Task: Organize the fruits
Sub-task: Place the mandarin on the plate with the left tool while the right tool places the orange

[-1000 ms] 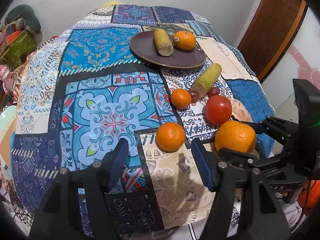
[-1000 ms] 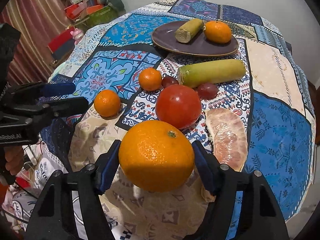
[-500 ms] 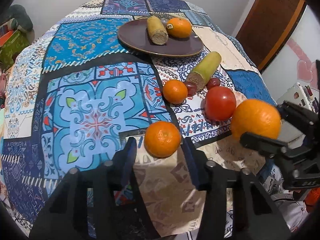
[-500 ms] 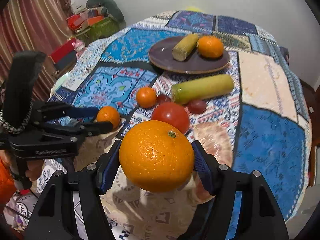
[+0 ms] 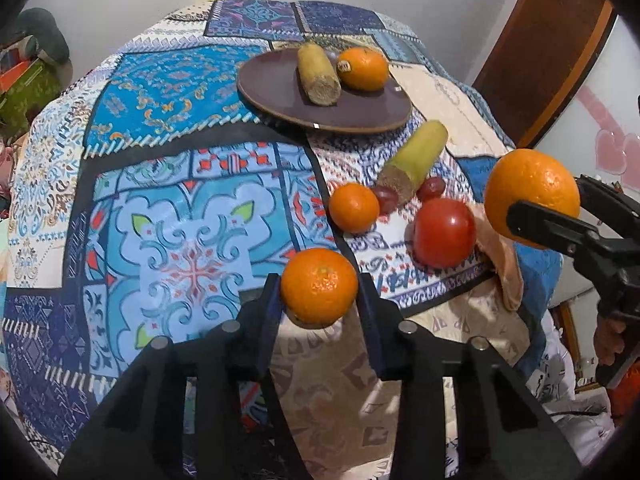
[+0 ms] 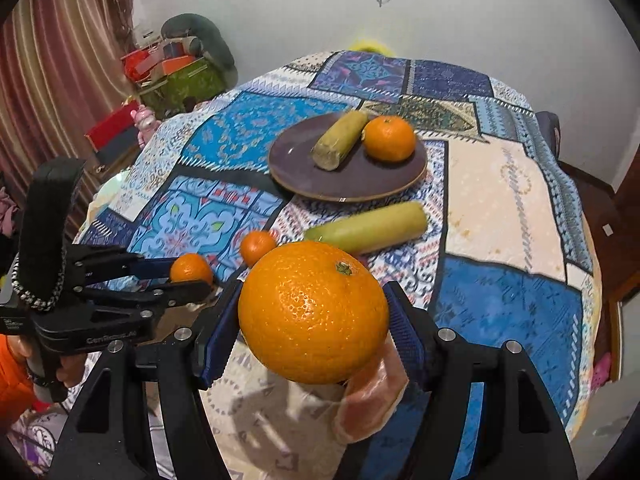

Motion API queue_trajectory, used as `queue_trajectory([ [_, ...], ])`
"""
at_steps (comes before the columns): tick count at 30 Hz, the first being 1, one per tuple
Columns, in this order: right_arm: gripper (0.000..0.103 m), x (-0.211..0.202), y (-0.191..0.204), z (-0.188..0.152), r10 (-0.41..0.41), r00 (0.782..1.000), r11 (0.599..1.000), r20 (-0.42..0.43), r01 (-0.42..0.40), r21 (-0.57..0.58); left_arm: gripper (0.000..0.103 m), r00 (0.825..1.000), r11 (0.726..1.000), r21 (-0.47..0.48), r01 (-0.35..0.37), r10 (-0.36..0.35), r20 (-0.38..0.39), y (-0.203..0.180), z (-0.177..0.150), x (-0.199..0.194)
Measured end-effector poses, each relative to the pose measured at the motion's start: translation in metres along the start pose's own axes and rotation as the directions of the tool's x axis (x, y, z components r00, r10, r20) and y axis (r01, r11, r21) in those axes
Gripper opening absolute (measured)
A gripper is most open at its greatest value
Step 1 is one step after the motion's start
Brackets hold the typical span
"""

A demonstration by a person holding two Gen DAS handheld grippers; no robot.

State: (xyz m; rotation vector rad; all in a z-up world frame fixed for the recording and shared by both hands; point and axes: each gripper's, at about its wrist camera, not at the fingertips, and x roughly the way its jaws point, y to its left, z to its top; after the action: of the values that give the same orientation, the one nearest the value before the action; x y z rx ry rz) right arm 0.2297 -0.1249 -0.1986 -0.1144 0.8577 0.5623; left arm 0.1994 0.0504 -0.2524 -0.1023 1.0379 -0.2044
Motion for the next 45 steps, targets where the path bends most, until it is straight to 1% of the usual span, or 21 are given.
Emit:
queue_trajectory([
  [3, 0.066, 0.000, -0.004, 0.009, -0.011, 1.000, 1.000, 0.016, 0.011, -0.001, 0.037, 0.999, 1.000, -0.004, -0.010, 0.010, 0.031, 0.003, 0.011, -0.009],
  [10, 0.066, 0.003, -0.012, 0.030, -0.041, 0.998, 0.999, 0.049, 0.041, -0.007, 0.037, 0.995, 1.000, -0.017, -0.007, 0.009, 0.099, 0.009, 0.039, -0.025],
  [16, 0.066, 0.010, -0.018, 0.045, -0.051, 0.997, 0.999, 0.061, 0.051, -0.001, 0.037, 0.989, 1.000, -0.018, -0.016, 0.018, 0.146, 0.013, 0.065, -0.031],
  [21, 0.066, 0.018, -0.025, 0.059, -0.055, 0.996, 0.999, 0.074, 0.055, 0.004, 0.037, 0.986, 1.000, -0.014, -0.019, 0.021, 0.166, 0.017, 0.084, -0.029],
  [28, 0.066, 0.039, -0.034, 0.077, -0.055, 0.996, 0.998, 0.076, 0.054, 0.018, 0.037, 0.985, 1.000, -0.005, -0.015, 0.016, 0.171, 0.021, 0.106, -0.014],
  [36, 0.066, 0.072, -0.037, 0.094, -0.057, 0.997, 0.998, 0.057, 0.058, -0.022, 0.037, 0.990, 1.000, -0.006, -0.015, 0.015, 0.137, 0.028, 0.126, 0.018],
  [45, 0.066, 0.110, -0.033, 0.104, -0.045, 0.999, 0.996, -0.007, 0.044, -0.076, 0.037, 0.995, 1.000, -0.013, -0.010, 0.011, 0.102, 0.039, 0.140, 0.049],
])
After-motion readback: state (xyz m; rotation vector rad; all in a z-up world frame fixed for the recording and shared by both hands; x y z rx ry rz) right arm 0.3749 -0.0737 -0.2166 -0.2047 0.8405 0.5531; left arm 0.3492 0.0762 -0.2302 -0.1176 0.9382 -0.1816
